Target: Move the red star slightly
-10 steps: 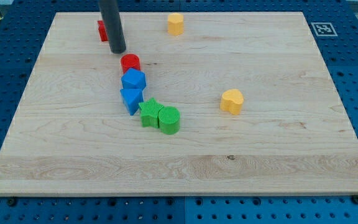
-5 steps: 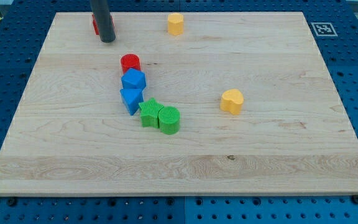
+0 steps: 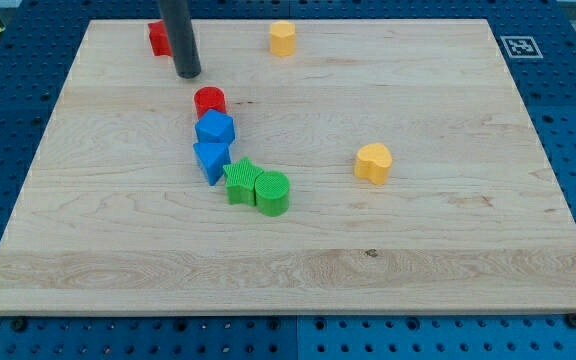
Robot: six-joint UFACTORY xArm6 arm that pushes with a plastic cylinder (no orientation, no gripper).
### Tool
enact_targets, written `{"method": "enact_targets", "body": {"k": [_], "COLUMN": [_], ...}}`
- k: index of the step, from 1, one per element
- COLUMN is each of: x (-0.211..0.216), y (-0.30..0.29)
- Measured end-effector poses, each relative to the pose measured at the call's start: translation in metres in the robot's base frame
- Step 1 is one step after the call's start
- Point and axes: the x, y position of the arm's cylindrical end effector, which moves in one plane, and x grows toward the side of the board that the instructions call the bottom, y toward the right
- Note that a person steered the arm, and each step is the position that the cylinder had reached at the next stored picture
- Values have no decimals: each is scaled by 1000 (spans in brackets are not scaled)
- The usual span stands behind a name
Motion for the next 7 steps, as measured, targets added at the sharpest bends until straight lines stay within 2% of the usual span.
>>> {"method": "enact_targets", "body": {"k": [3,5,6,7], "x": [7,11,13,28], "y": [4,50,52,70]}}
